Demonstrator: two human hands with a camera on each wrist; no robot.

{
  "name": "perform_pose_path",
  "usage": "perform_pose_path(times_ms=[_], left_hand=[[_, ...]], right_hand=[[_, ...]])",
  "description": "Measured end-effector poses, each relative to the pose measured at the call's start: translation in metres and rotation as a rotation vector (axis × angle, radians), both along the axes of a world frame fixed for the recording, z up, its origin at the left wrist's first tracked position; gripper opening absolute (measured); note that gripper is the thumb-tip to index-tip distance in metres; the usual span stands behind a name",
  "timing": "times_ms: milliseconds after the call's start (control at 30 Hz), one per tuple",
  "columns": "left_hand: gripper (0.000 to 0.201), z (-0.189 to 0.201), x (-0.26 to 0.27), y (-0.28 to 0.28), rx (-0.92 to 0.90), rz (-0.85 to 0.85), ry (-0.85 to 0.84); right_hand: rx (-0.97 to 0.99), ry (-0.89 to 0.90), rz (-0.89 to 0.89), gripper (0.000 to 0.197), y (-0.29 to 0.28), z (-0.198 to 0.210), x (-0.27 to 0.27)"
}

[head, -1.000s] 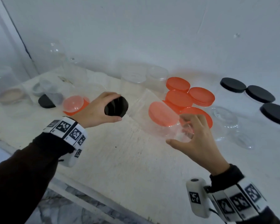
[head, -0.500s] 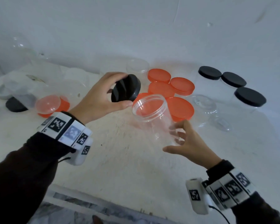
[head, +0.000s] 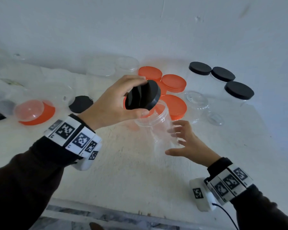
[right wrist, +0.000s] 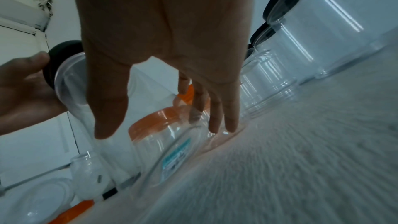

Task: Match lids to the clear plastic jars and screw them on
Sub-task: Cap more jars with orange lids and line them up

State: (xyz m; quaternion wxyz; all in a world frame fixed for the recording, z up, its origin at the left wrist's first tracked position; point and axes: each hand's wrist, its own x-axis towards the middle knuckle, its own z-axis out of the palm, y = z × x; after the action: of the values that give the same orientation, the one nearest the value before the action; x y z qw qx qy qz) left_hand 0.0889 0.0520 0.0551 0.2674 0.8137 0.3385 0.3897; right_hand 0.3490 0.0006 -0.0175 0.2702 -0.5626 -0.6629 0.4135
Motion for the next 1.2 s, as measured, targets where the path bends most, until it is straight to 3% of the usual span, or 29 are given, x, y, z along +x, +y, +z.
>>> perform_pose_path(times_ms=[233,567,933,1200], left_hand=[[0.072,-0.002,0.021,0.003,0.084,-0.077,0.073],[0.077,-0.001,0.044,0.007,0.041,-0.128,0.158],[0.074,0.001,0.058,0.004,0.036,-0.177,0.194],[0.072,-0.002,0.07,0.0,0.074,-0.176,0.307]], right_hand=[[-0.018,-0.047,0.029,0.069,-0.001,0.004,0.007],[-0.047,-0.035,-0.007,0.066,-0.003,0.0,0.01],[-0.022,0.02,-0.04,0.084,-0.001,0.0,0.003],[-0.018,0.064,-0.022,0.083,-0.001,0.001,-0.001]])
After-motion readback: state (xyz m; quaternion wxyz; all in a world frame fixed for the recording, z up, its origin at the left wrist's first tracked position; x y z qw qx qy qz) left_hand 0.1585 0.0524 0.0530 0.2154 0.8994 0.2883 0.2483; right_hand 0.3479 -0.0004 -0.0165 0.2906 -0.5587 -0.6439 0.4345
